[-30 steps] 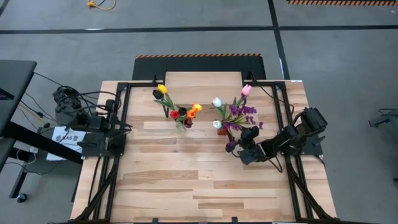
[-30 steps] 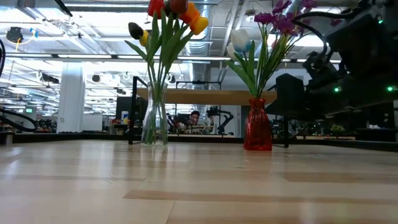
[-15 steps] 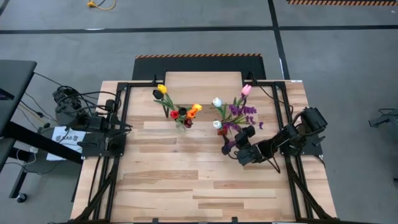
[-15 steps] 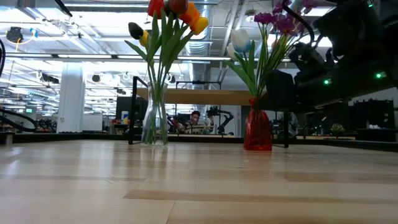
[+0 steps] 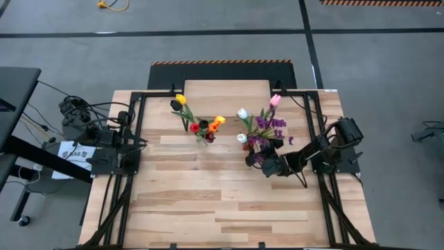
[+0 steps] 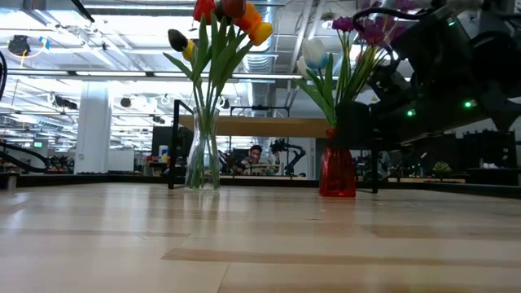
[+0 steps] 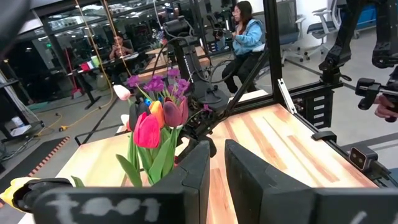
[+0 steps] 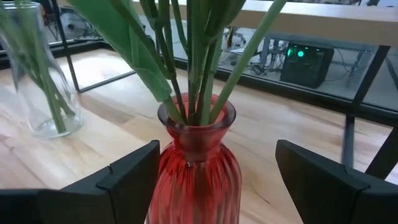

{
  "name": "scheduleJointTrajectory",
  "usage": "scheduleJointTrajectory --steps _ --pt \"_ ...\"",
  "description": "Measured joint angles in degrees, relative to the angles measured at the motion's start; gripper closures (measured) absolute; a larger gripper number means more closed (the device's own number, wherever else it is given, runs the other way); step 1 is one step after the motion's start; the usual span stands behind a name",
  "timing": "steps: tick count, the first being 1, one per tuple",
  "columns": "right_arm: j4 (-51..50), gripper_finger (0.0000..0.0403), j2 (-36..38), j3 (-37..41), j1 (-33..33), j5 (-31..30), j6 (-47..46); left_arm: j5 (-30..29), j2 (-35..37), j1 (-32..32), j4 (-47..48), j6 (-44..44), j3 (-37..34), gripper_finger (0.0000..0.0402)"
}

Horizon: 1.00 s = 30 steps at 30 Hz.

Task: Pick and place flowers into a vace then onto a shelf
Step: Put the red vase with flowers on the shelf

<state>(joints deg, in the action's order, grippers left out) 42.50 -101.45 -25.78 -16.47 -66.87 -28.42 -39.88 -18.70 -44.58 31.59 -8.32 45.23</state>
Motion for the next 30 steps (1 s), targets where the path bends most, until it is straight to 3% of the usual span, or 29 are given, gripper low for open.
scheduleJointTrajectory --steps 17,30 --pt "4.9 0.0091 0.0 0.0 1.9 0.1 6.4 0.0 0.0 0.0 0.9 0.1 0.0 0.0360" --pt "6.5 0.0093 0.0 0.0 5.7 5.5 8.0 0.0 0.0 0.0 1.1 0.6 0.0 0.0360"
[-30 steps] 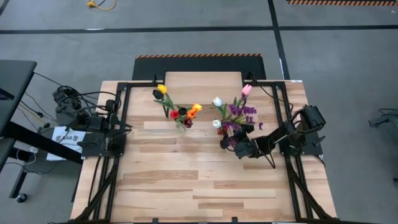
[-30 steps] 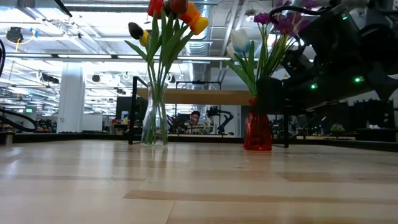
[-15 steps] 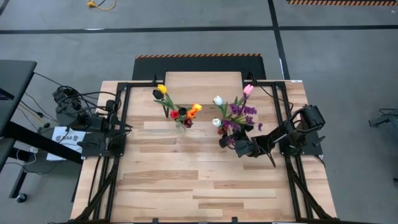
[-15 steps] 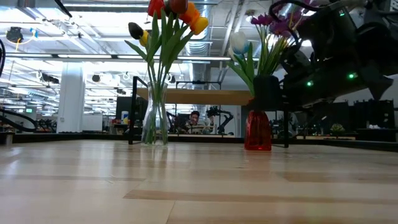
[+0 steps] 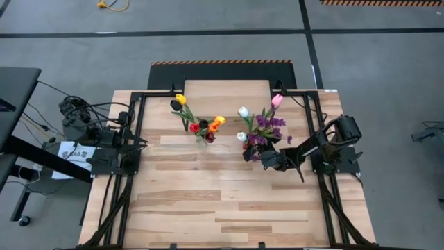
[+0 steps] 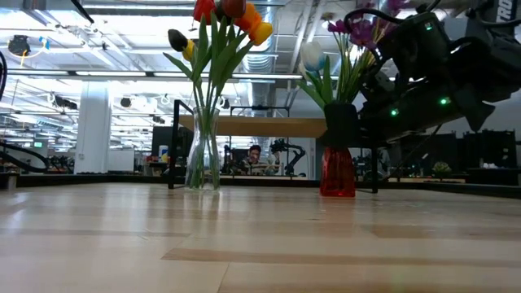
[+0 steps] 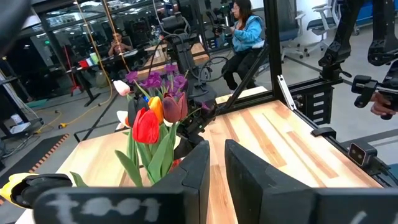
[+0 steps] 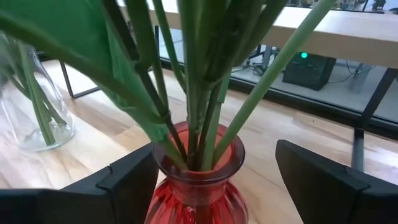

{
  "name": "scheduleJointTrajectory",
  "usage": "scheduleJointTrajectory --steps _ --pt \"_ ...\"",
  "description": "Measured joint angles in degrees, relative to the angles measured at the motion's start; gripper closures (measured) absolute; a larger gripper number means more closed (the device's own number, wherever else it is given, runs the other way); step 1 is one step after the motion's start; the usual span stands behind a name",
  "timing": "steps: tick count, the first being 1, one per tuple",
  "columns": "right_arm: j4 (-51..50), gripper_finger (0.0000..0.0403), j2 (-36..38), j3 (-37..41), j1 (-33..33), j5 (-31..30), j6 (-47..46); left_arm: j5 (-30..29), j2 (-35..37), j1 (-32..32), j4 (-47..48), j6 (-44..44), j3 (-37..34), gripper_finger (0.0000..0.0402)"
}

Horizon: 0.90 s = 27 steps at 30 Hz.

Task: Pick and place flowers into a vace then onto a shelf
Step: Put the red vase with flowers on the shelf

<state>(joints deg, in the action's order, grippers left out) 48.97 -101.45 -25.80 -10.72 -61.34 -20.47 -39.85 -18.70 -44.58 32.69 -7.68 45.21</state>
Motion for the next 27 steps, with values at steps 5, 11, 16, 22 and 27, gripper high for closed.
scheduleJointTrajectory --steps 5,11,16,22,27 --pt "0.0 0.0109 0.0 0.0 0.0 0.0 0.0 0.0 0.0 0.0 0.0 0.0 0.0 0.0360" --pt "0.0 0.0154 0.0 0.0 -0.1 0.0 0.0 0.0 0.0 0.0 0.5 0.0 0.0 0.0360" --pt "0.0 0.0205 0.0 0.0 -0.1 0.0 0.0 0.0 0.0 0.0 0.5 0.0 0.0 0.0360" --pt "0.1 0.0267 0.0 -0.1 -0.1 0.0 0.0 0.0 0.0 0.0 0.5 0.0 0.0 0.0360" --pt "0.1 0.0268 0.0 -0.1 -0.1 0.0 0.0 0.0 0.0 0.0 0.5 0.0 0.0 0.0360"
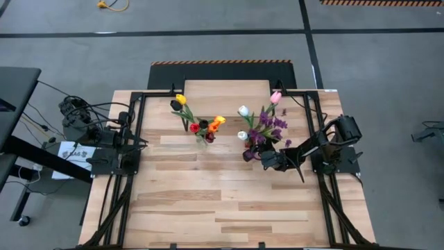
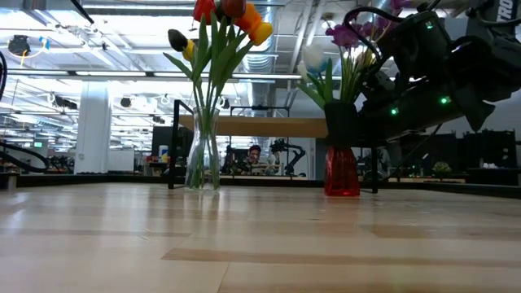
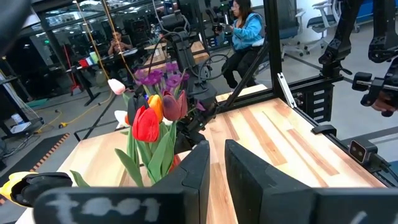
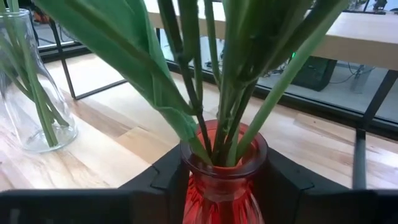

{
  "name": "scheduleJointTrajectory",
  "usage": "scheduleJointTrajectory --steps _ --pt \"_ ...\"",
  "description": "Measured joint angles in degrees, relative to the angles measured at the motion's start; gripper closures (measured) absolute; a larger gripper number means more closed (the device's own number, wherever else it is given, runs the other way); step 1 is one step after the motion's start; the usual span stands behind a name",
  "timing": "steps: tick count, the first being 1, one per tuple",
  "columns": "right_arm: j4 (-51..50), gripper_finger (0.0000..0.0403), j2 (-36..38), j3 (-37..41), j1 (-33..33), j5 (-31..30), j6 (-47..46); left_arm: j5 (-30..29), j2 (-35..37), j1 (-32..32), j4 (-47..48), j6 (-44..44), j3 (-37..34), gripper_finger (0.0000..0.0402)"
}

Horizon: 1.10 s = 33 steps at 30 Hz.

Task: Pick and place flowers into a vace then onto a shelf
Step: Put the red vase with flowers on the shelf

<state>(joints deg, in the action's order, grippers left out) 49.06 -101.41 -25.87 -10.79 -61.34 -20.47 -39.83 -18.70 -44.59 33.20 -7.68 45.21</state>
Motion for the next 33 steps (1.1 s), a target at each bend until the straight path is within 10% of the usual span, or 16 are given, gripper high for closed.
scheduleJointTrajectory --steps 7,33 --pt "-0.3 0.0223 0.0 0.0 0.0 0.0 0.0 0.0 0.0 0.0 0.0 0.0 0.0 0.0360" --pt "0.7 0.0274 0.3 -2.5 -0.1 0.7 3.6 0.0 0.0 0.0 0.3 0.0 0.0 0.0360"
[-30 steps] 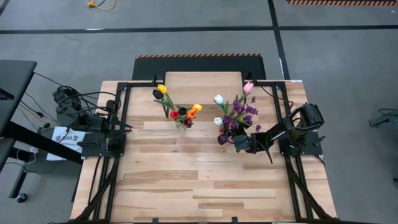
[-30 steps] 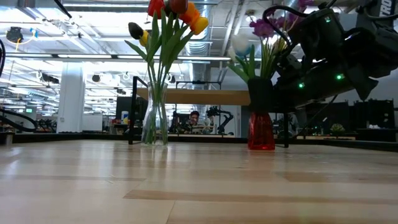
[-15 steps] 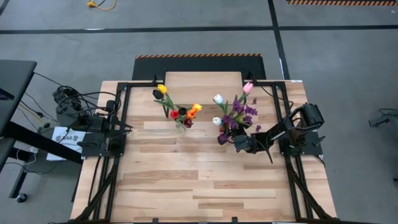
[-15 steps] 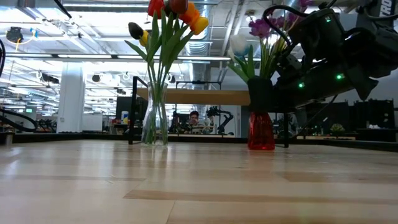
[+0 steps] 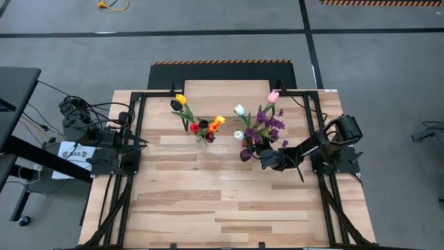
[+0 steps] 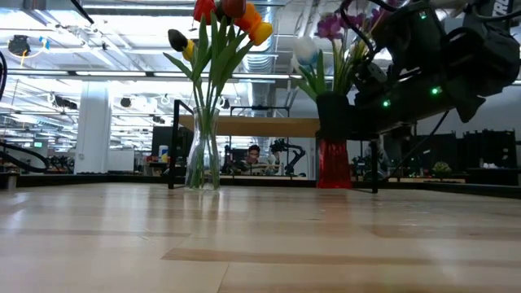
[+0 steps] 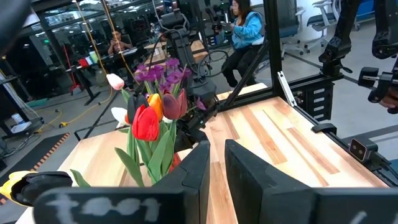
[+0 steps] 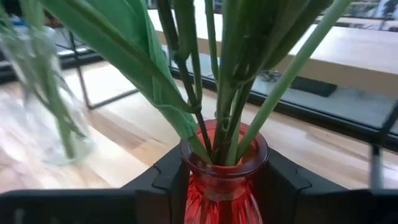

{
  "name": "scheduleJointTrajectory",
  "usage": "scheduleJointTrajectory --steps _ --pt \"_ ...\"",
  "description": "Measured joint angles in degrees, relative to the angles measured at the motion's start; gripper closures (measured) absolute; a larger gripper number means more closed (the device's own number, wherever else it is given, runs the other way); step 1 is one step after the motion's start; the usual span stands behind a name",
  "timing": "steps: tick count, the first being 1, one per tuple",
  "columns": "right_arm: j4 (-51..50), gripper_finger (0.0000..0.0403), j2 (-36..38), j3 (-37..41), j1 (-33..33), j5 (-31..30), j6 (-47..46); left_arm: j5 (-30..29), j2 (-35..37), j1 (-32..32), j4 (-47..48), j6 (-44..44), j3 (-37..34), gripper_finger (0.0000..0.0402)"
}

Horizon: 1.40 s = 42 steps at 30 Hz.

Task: Pick and place flowers into a vace then onto a shelf
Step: Put the red vase with flowers on the shelf

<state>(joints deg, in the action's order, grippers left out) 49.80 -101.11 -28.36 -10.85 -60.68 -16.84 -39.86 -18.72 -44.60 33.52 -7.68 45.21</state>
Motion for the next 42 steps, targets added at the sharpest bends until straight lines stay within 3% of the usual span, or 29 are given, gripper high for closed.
scheduleJointTrajectory --steps 5,13,21,28,35,42 --pt "0.0 0.0253 3.0 -0.2 0.0 4.5 0.3 0.0 0.0 0.0 0.0 0.0 0.0 0.0360" --pt "-1.3 0.0276 10.3 -0.2 0.0 11.4 4.9 0.0 0.0 0.0 0.0 0.1 0.0 0.0360" --pt "-12.7 0.0253 20.8 -0.2 0.2 14.3 5.4 0.0 0.0 0.0 0.0 0.3 0.0 0.0360" --pt "-17.2 0.0275 28.5 -0.2 1.4 14.4 11.1 0.0 0.0 0.0 0.0 0.3 0.0 0.0360" --pt "-18.5 0.0248 33.5 -0.2 6.9 21.7 14.4 0.0 0.0 0.0 0.0 0.3 0.0 0.0360" --pt "-19.4 0.0275 34.5 -0.2 15.3 29.8 15.6 0.0 0.0 0.0 0.0 0.4 0.0 0.0360"
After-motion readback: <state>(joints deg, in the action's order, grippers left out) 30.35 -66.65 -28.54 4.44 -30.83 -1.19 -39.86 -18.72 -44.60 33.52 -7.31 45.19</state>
